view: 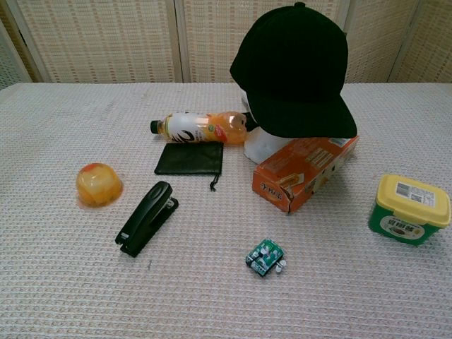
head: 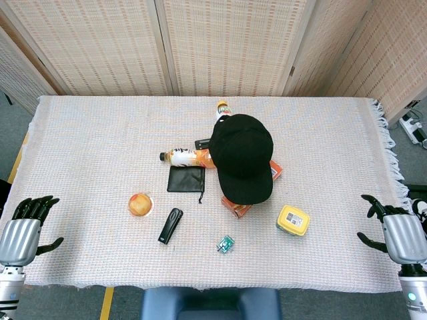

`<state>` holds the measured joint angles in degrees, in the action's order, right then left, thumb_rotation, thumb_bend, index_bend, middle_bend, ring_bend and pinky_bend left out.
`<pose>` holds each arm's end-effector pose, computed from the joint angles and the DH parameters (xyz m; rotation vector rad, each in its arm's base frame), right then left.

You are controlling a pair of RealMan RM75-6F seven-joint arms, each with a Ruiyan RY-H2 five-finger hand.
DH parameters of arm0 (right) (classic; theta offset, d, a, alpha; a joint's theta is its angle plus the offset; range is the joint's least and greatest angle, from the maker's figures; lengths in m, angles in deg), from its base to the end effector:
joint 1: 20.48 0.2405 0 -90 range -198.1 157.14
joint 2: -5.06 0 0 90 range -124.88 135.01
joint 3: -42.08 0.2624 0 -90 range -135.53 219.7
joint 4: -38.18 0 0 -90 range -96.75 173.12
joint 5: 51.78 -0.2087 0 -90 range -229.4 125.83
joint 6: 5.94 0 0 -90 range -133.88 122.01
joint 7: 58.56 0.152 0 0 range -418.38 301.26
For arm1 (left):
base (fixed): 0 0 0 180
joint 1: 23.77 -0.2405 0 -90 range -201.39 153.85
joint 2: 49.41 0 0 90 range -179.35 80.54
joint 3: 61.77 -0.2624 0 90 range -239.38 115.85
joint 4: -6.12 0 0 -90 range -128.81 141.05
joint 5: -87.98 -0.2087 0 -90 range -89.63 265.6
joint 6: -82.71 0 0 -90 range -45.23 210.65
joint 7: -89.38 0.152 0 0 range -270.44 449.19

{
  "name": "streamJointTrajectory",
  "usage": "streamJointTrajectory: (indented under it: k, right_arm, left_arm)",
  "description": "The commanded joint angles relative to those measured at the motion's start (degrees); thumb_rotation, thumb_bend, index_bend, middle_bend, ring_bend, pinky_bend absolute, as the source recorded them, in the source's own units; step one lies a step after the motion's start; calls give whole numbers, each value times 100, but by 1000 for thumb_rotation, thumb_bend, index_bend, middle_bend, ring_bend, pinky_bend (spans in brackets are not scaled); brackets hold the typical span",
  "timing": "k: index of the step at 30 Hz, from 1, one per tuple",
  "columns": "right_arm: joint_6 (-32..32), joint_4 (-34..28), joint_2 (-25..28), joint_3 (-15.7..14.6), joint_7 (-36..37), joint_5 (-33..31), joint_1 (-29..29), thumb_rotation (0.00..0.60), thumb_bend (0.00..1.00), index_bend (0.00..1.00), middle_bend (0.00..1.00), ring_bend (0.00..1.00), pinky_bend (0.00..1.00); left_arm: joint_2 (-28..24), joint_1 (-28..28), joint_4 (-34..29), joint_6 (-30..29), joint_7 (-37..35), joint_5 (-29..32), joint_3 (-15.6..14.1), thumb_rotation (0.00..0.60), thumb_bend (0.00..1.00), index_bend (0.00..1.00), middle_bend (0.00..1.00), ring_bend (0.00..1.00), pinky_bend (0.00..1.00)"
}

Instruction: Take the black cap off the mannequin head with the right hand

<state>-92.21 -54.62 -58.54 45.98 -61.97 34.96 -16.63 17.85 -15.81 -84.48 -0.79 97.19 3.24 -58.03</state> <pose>-0.3138 -0.1875 0.1700 1.3840 -0.8337 0.8811 -0.3099 0.2098 0.1474 -1.4382 -0.8035 -0.8466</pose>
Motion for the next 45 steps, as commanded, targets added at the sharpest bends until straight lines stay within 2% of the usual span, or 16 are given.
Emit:
streamJointTrajectory:
  k: [1,8,11,14,19,22,25,27,32,45]
  right_arm:
    - [-40,-5,-14,-4,-1,5,-23,600,0,229,495,478,502]
    - [-90,-44,-22,-38,-34,159,-13,600,0,229,521,493,503]
    - [-73,-16,-107,-73,-42,269,23,600,0,230,571,530,554]
    - [-46,34,-233,-72,-103,357,85,600,0,251,640,596,672]
    - [-66,233,-593,55,-154,600,316,600,0,334,794,785,920]
    - [30,477,-945,167,-26,760,585,600,0,400,883,896,997]
    - [120,713,-1279,278,75,842,827,600,19,452,956,982,1000]
    - [216,911,-1533,346,54,884,1011,600,28,463,980,999,1000]
    - [354,1422,-2179,509,85,919,1413,600,27,475,999,1000,1000]
    - [416,2865,-3445,627,607,943,2115,600,43,484,1000,1000,1000]
  left_arm:
    - [31,12,49,23,-16,32,10,600,128,227,209,187,162]
    - [65,-22,140,-37,-139,-19,-29,600,128,227,209,186,162]
    - [57,-42,128,-72,-164,-31,-37,600,128,226,208,187,162]
    - [51,-49,113,-87,-181,-67,-56,600,128,227,208,186,162]
    - [22,-59,81,-110,-194,-81,-61,600,128,228,208,187,162]
    - [2,-72,60,-148,-212,-113,-67,600,128,228,209,187,162]
    - [-27,-90,37,-174,-220,-130,-79,600,128,228,208,187,162]
    - [-63,-109,12,-199,-229,-137,-85,600,128,228,208,186,162]
    - [-131,-151,-35,-238,-232,-112,-87,600,128,230,208,187,162]
    - [-176,-104,-98,-164,-214,-78,-48,600,128,231,208,186,162]
